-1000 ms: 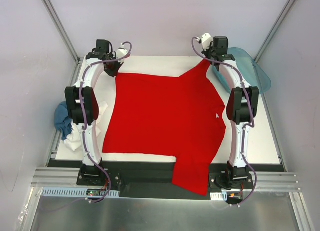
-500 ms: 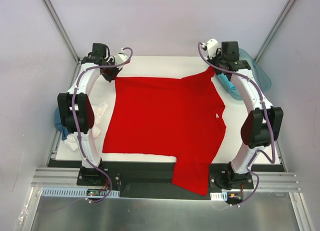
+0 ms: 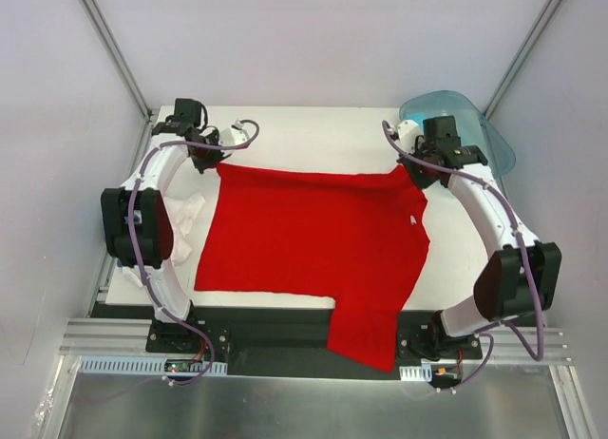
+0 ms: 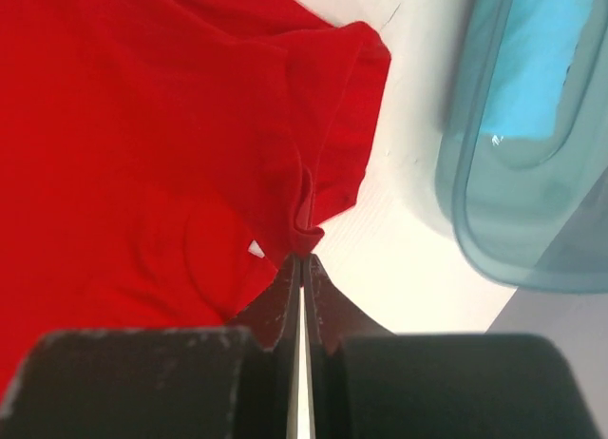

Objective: Roll the t-shirts
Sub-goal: Fold the T-shirt at the center of the board.

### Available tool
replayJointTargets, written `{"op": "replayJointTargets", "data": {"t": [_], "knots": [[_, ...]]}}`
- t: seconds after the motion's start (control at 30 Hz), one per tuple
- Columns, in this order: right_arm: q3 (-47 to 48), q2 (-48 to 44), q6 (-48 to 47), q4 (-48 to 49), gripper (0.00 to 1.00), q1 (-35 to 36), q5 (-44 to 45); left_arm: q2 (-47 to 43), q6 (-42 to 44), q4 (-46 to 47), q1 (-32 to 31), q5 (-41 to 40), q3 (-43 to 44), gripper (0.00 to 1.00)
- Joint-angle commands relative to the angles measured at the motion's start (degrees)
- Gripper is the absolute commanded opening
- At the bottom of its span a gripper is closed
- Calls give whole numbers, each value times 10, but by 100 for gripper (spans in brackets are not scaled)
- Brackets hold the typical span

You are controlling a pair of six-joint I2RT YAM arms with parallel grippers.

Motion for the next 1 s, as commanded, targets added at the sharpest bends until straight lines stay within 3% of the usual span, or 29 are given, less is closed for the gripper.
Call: {"op": "replayJointTargets", "data": {"t": [0.0, 0.27, 0.57, 0.97], "knots": [[-36, -65, 8, -59, 0, 2, -6, -54, 77, -15, 0, -7, -43, 0], [-125, -139, 2, -95, 1, 41, 1, -69, 105, -19, 1, -12, -102, 0], [-154, -168, -11, -128, 1, 58, -3, -85, 105, -28, 0, -16, -164, 0], [-190, -188, -46, -156, 1, 59, -24, -135, 183, -26, -19, -75, -262, 0]]}}
